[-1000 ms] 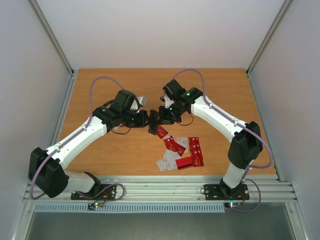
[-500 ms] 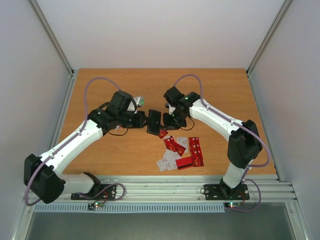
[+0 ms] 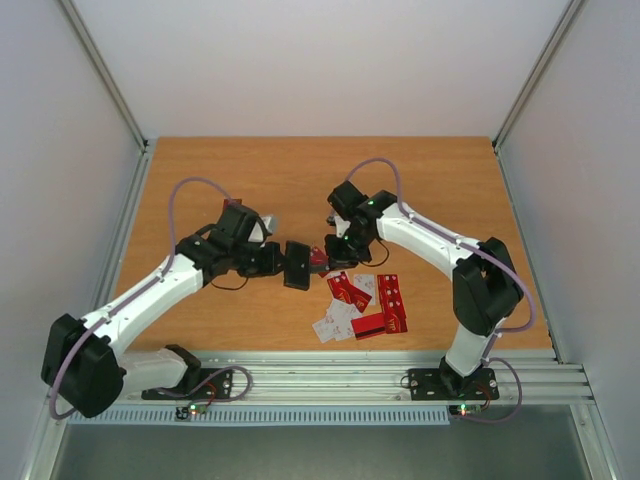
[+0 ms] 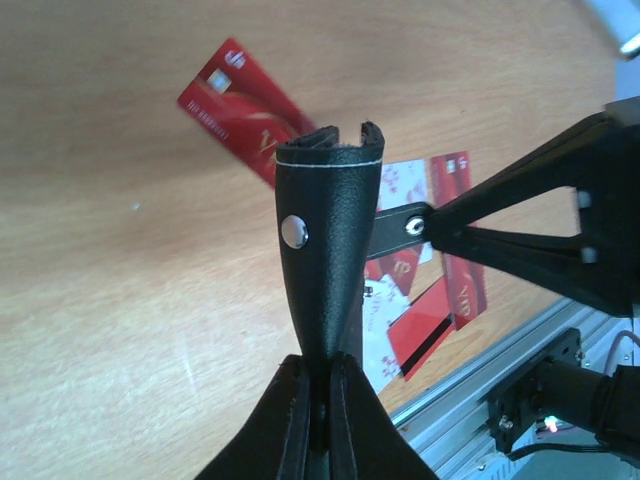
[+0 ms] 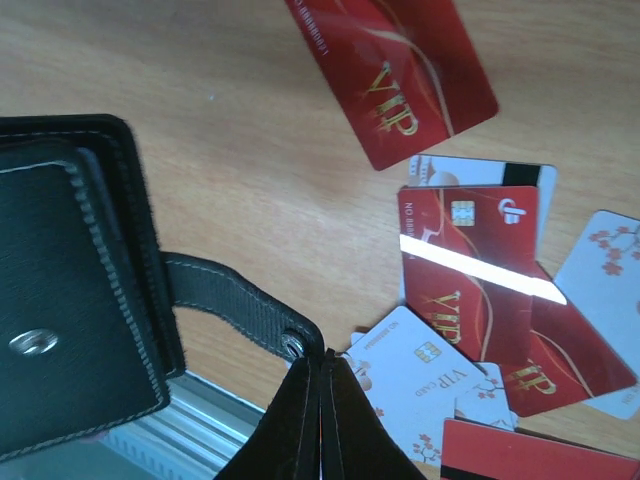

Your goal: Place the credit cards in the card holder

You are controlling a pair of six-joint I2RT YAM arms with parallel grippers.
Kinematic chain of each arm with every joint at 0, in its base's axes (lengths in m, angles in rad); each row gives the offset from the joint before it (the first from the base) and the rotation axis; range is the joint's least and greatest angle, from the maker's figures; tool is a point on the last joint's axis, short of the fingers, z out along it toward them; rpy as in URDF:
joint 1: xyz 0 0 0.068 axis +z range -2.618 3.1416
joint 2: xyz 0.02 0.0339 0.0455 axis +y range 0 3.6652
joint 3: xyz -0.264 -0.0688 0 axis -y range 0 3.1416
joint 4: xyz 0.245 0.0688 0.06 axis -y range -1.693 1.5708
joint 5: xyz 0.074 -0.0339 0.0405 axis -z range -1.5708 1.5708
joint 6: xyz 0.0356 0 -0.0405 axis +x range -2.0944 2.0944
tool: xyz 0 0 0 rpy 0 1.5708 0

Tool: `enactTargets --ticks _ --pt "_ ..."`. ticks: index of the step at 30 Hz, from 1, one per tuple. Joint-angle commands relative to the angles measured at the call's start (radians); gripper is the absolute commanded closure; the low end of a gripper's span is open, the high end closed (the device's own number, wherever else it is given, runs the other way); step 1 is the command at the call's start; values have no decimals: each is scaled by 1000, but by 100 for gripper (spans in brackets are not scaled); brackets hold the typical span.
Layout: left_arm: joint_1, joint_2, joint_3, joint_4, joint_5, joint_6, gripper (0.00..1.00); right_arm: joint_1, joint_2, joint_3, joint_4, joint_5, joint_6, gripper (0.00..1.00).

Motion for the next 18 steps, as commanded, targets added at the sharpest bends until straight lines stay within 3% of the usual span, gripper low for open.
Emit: enactTargets --ticks 1,13,16,18 --pt "20 -40 -105 95 30 -53 100 1 49 -2 13 -73 -47 99" --pt "65 85 -311 318 132 -115 99 27 152 -24 25 -134 -58 99" --pt "66 111 -318 297 108 -101 91 27 152 -38 34 -132 -55 99" --pt "66 119 -302 245 74 -81 77 27 152 -47 38 -128 -54 99"
